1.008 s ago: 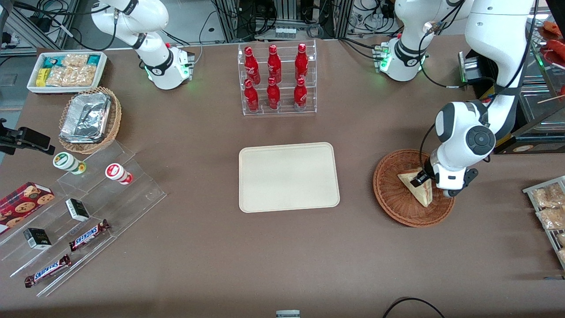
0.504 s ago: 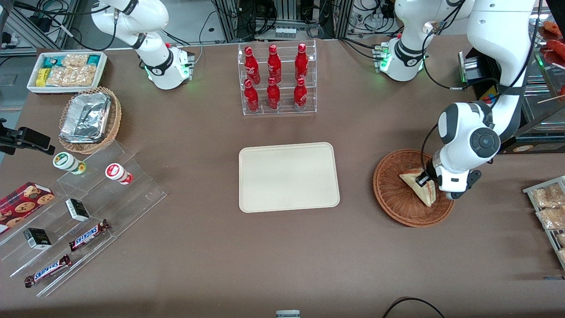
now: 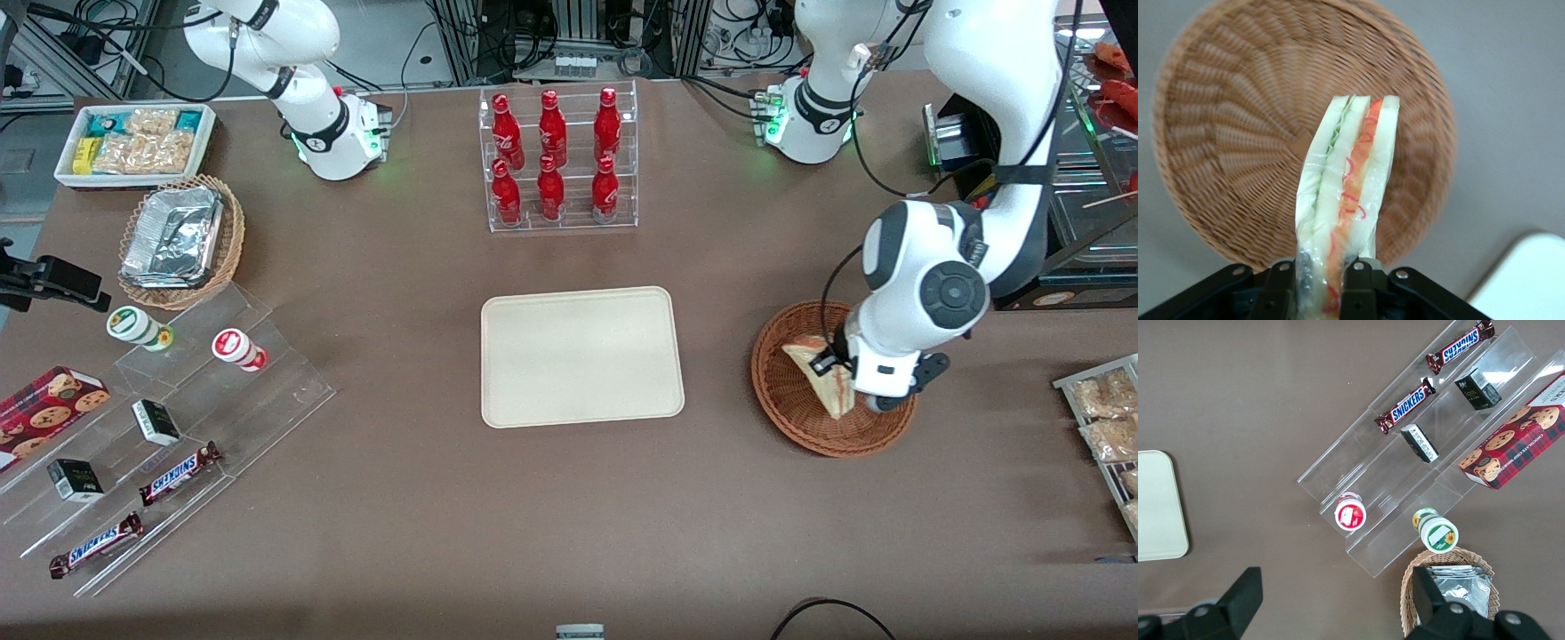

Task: Place sandwich from basket to tray
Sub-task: 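Carry the held sandwich over to the cream tray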

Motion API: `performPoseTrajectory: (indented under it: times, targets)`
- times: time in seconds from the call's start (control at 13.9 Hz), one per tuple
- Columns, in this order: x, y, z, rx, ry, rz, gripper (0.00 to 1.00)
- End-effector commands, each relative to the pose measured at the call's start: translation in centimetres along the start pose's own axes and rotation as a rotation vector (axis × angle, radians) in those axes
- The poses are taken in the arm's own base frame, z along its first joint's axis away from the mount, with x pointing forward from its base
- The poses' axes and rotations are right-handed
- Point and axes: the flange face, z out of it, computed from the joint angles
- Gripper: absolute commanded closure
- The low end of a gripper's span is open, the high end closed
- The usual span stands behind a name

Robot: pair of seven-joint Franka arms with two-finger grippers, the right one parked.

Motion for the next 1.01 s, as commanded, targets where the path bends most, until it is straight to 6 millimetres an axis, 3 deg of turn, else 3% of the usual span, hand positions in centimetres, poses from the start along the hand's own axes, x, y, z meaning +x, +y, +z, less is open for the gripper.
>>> performPoseTrajectory:
  times: [0.0, 0.22, 0.36, 0.58, 0.79, 0.94]
  targets:
    - [-4.3, 6.3, 1.5, 0.033, -0.008, 0.122, 1.00]
    - [-9.5, 12.9, 2.2, 0.030, 0.021, 0.239, 1.00]
    - [-11.9, 17.2, 2.0, 0.005, 0.040, 0.267, 1.00]
    - [-17.4, 23.5, 3.4, -0.006, 0.062, 0.308, 1.00]
    - [-22.2, 26.8, 5.7, 0.003, 0.062, 0.346, 1.00]
    - [-24.0, 28.2, 6.8, 0.009, 0.061, 0.330, 1.00]
